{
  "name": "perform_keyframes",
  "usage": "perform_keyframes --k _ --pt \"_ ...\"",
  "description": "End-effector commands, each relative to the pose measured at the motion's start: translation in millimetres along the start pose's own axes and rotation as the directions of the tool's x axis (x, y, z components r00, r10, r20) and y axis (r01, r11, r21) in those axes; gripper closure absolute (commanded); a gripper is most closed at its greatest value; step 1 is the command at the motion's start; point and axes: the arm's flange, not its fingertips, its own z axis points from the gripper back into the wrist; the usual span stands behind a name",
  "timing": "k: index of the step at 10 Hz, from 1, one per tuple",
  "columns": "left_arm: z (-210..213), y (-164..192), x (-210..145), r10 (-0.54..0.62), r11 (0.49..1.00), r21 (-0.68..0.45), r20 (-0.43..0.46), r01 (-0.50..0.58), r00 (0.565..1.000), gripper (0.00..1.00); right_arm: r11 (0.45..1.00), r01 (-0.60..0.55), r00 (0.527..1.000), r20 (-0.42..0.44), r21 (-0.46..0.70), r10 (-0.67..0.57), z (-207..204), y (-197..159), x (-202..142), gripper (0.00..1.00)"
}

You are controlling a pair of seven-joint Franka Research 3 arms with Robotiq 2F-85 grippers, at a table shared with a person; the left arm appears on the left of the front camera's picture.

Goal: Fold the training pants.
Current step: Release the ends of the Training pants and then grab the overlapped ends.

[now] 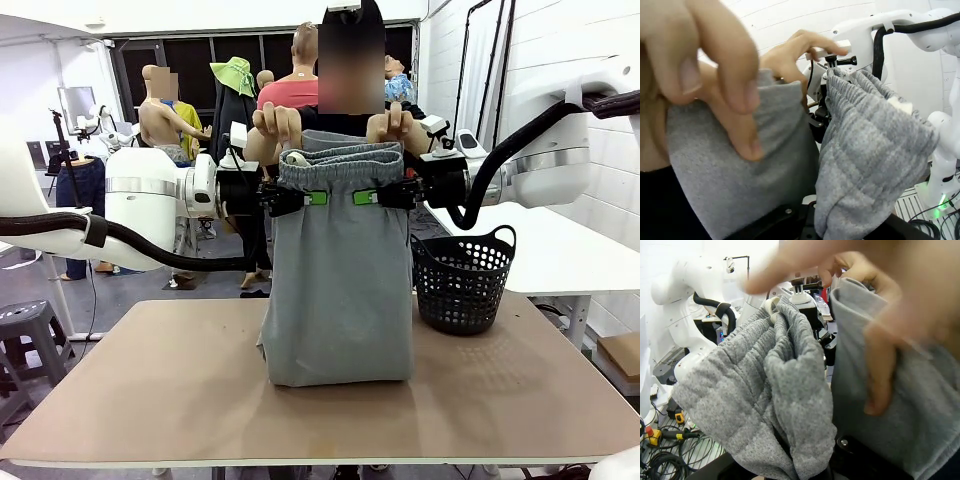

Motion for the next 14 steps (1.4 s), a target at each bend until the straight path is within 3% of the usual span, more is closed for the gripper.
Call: perform_keyframes --k 1,14 --pt "-0.8 -2.9 1.7 -0.017 1.000 0.024 0.022 0.017 1.000 1.00 1.000 0.001 1.000 0.016 -0.003 -0.001 -0.7 0.9 2.5 1.00" --pt "-0.8 -2.9 1.7 -0.017 1.000 0.024 0.022 0.017 1.000 1.00 1.000 0.001 1.000 0.016 -0.003 -0.001 -0.7 0.9 2.5 1.00"
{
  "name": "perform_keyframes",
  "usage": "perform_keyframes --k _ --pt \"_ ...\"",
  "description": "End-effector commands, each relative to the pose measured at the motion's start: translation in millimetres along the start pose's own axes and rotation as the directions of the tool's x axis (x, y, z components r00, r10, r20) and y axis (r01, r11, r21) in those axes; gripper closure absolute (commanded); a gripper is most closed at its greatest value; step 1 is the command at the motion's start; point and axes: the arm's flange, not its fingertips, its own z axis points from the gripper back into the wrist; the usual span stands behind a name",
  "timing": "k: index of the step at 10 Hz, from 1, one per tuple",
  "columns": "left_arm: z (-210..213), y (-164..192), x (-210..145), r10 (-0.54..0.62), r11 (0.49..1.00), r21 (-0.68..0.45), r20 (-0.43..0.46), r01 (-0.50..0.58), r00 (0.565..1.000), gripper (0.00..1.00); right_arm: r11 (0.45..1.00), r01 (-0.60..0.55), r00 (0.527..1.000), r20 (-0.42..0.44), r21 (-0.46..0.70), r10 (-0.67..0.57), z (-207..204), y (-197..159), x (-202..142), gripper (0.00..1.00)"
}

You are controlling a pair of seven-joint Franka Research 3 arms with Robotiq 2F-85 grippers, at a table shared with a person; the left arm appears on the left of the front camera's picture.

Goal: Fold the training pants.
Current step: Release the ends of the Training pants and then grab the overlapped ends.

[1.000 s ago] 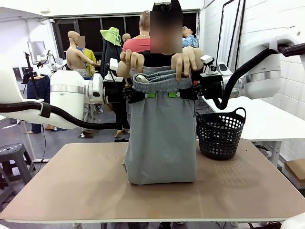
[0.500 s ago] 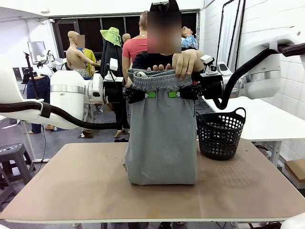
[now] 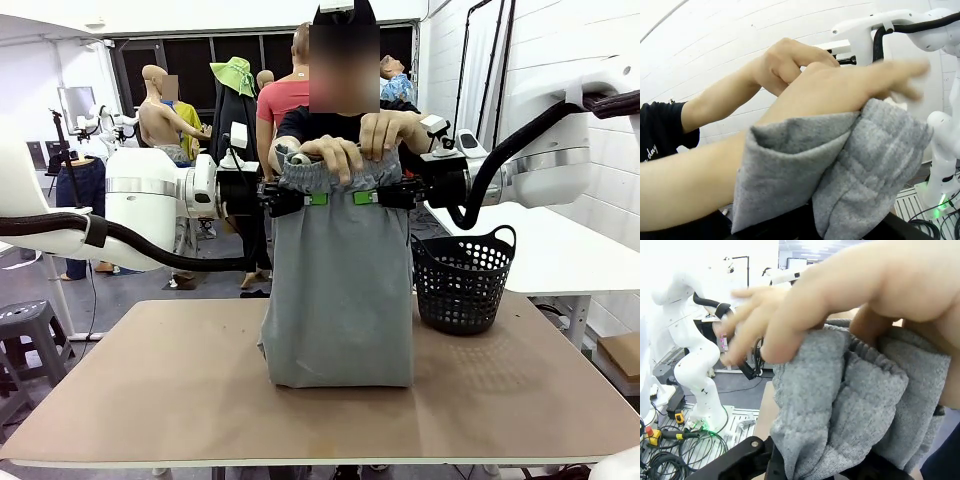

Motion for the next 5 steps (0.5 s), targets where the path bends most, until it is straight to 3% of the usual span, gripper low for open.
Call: perform_keyframes --k 1,5 --pt "-0.4 -2.5 1.9 -0.017 1.000 0.025 0.022 0.017 1.000 1.00 1.000 0.001 1.000 0.016 -0.002 -0.001 -1.3 1.1 2.4 1.00" --pt "-0.4 -2.5 1.9 -0.017 1.000 0.025 0.022 0.017 1.000 1.00 1.000 0.001 1.000 0.016 -0.002 -0.001 -1.3 1.1 2.4 1.00"
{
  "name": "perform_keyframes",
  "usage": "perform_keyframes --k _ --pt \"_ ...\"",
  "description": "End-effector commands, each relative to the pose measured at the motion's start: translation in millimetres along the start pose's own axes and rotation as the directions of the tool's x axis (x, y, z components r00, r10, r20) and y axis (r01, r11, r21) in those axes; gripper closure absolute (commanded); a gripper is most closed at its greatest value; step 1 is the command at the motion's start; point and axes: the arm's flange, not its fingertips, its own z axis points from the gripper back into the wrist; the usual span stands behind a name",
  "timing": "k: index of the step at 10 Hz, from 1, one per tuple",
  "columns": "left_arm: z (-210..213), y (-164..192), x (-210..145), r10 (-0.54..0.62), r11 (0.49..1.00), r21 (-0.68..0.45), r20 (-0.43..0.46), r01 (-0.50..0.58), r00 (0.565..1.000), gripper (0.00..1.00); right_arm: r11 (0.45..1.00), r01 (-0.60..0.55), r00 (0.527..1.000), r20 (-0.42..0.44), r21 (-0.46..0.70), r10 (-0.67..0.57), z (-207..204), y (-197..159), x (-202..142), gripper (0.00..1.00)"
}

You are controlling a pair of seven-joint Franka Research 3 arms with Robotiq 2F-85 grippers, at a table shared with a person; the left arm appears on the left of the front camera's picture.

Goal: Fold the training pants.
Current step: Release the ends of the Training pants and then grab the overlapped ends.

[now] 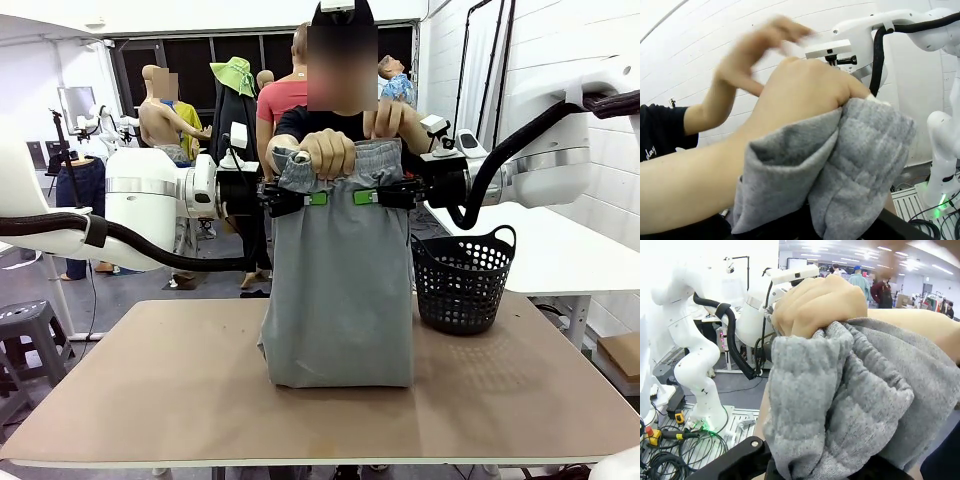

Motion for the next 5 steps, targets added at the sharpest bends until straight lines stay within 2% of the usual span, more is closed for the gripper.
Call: perform_keyframes --k 1,5 --pt "-0.7 -2.7 2.0 -0.017 1.000 0.023 0.023 0.017 1.000 1.00 1.000 0.001 1.000 0.015 -0.003 -0.001 -1.2 1.0 2.3 1.00" --pt "-0.7 -2.7 2.0 -0.017 1.000 0.023 0.023 0.017 1.000 1.00 1.000 0.001 1.000 0.015 -0.003 -0.001 -1.2 1.0 2.3 1.00"
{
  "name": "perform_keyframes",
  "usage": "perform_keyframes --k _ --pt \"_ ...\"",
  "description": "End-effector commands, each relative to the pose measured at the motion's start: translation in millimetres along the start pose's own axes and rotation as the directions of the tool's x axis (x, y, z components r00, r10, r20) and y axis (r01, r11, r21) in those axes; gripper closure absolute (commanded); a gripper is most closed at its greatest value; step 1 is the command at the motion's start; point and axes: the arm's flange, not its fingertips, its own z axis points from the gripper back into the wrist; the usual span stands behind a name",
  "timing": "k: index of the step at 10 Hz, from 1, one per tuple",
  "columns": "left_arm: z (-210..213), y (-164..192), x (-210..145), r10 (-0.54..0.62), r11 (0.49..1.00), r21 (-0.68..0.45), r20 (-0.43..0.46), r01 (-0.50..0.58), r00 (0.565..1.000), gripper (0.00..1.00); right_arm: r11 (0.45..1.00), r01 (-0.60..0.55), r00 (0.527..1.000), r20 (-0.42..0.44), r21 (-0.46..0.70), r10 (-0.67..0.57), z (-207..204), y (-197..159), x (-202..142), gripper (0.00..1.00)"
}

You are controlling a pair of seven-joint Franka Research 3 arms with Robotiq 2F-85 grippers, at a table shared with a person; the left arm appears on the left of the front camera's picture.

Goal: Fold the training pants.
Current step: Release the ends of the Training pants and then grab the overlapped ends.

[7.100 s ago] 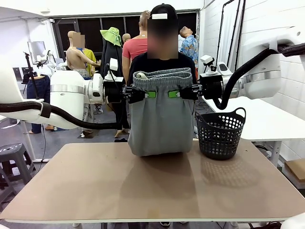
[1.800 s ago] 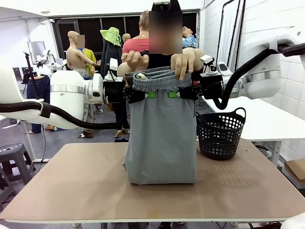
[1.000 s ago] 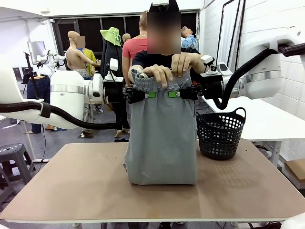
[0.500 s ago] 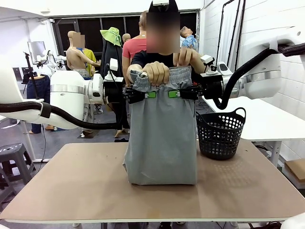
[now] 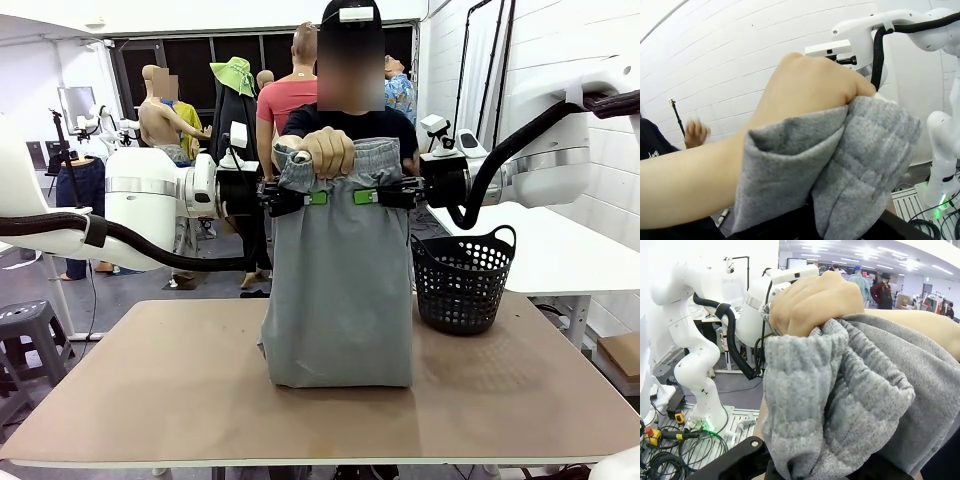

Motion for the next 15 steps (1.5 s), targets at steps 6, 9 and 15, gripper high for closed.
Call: perform_keyframes --k 6,9,15 --pt "-0.8 -2.4 1.1 -0.016 1.000 0.023 0.023 0.015 1.000 1.00 1.000 0.002 1.000 0.014 -0.002 -0.002 -1.2 0.9 1.9 1.00" --pt "-0.8 -2.4 1.1 -0.016 1.000 0.023 0.023 0.015 1.000 1.00 1.000 0.002 1.000 0.014 -0.002 -0.002 -1.2 0.9 1.9 1.00" --pt "-0.8 -2.4 1.1 -0.016 1.000 0.023 0.023 0.015 1.000 1.00 1.000 0.002 1.000 0.014 -0.002 -0.002 -1.2 0.9 1.9 1.00"
